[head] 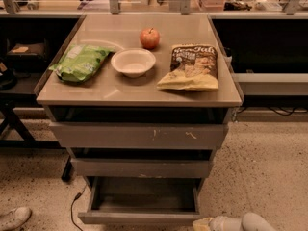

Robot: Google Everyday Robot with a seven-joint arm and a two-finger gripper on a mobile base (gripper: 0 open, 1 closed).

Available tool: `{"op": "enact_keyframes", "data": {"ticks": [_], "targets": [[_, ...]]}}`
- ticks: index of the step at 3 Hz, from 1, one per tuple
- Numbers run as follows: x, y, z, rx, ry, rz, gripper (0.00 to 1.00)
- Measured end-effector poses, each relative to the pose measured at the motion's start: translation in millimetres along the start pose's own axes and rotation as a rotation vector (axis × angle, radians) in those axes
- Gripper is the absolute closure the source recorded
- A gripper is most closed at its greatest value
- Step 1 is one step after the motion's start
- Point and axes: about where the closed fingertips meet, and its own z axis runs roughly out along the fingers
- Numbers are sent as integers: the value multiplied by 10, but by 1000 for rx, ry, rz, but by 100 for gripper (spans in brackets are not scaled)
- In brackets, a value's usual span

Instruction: Close bottom drawer

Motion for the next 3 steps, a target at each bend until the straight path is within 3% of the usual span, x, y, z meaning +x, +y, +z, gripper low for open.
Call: {"op": "enact_keyframes", "data": {"ticks": [2, 3], "targets": [[1, -68, 111, -11, -20, 11, 100], [-70, -151, 230, -6, -67, 21, 100]]}}
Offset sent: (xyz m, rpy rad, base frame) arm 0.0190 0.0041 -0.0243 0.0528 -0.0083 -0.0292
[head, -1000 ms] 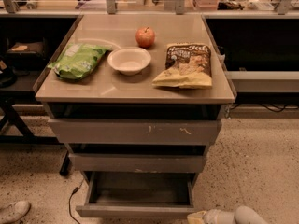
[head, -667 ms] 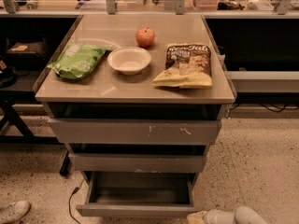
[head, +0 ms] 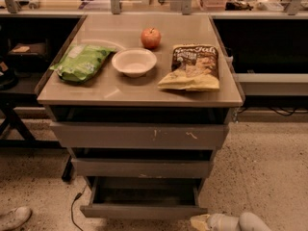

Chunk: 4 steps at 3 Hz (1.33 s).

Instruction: Close bottom drawer

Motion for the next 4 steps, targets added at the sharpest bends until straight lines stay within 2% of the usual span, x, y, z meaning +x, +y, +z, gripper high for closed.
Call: {"op": "enact_keyframes", "data": {"ticks": [1, 4], "targets": [[-226, -221, 142, 20, -71, -8, 100], [-815, -613, 354, 62, -262, -6, 100]]}}
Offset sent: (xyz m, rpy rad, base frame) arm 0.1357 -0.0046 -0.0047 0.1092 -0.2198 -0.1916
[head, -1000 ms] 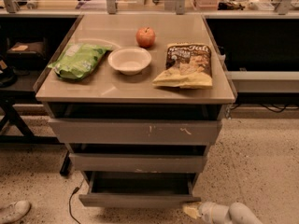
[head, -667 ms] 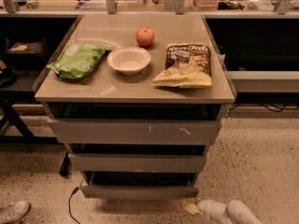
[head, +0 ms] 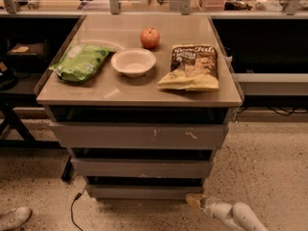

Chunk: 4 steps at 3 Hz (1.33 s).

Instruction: Close bottom drawer

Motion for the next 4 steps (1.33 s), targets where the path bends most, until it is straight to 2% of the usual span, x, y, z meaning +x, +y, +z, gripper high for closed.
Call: {"op": "enact_keyframes", "data": {"ticks": [2, 3, 4], "targets": [[-203, -84, 142, 11, -52, -6, 100], [-203, -84, 143, 11, -52, -6, 100], [-178, 13, -76, 25, -15, 14, 100]]}}
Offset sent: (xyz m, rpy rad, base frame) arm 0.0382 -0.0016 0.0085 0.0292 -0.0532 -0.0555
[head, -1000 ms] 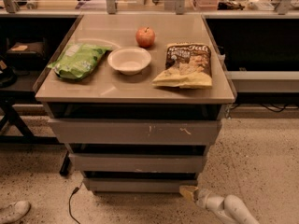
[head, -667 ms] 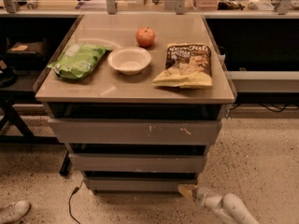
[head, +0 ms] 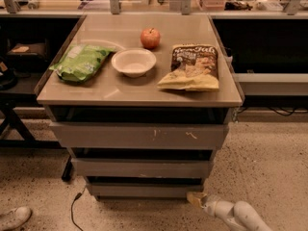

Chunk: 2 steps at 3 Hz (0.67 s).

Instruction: Close bottom drawer

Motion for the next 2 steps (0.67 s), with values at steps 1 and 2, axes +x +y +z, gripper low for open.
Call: {"op": "enact_keyframes", "data": {"ticks": [1, 2], "targets": [[23, -222, -988, 178, 60, 74, 100], [116, -463, -2323, 451, 64, 198, 100]]}}
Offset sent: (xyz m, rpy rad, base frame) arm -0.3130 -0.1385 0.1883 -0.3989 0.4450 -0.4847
